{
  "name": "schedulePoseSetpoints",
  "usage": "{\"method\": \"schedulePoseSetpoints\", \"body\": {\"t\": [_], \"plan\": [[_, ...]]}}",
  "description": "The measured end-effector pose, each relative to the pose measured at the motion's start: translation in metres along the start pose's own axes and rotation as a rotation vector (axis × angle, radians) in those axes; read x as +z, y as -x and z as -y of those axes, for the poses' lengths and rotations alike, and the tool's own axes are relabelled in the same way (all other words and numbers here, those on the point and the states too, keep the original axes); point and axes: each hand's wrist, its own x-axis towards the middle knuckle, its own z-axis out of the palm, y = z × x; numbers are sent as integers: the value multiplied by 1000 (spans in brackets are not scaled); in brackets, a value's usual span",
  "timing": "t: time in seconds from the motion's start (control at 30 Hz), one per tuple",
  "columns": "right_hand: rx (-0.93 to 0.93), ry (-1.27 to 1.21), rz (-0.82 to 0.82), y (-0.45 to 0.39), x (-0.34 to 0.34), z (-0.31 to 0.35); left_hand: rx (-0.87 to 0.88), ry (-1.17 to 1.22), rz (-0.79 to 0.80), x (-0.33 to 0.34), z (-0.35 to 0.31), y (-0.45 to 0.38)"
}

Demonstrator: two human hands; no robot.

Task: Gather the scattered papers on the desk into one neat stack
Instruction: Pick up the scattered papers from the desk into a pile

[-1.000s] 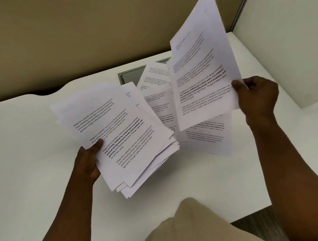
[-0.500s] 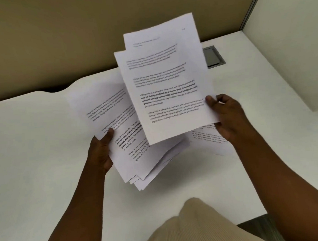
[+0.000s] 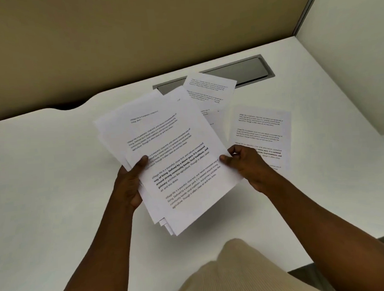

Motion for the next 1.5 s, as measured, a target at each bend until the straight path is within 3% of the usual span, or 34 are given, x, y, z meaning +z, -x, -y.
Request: {"method": "schedulePoseSetpoints", "body": {"t": [0.17,0.33,0.47,0.6,0.8,1.0,1.17,1.5], "plan": [[39,320,9,-11,-8,-19,-34,45,2,-1,4,3],[53,559,-463,-33,-38,-50,-49,55,-4,-10,3,4],[149,711,-578,-36,-74,-68,-44,59,-42,-19,-3,5],[343,687,-712,-34,-100,-75,-31,67,-44,-26,-7,5],[490,640,-715,-36,-117,-72,-11,58,-68,-32,-11,-2],[492,623,-643,-68,-145,-104,-3,71,-92,-30,-13,-2],[458,691,-612,-51,-124,-73,-4,60,-97,-28,-14,0],[467,677,-633,-54,-120,-70,8,47,-86,-25,-11,2]]}}
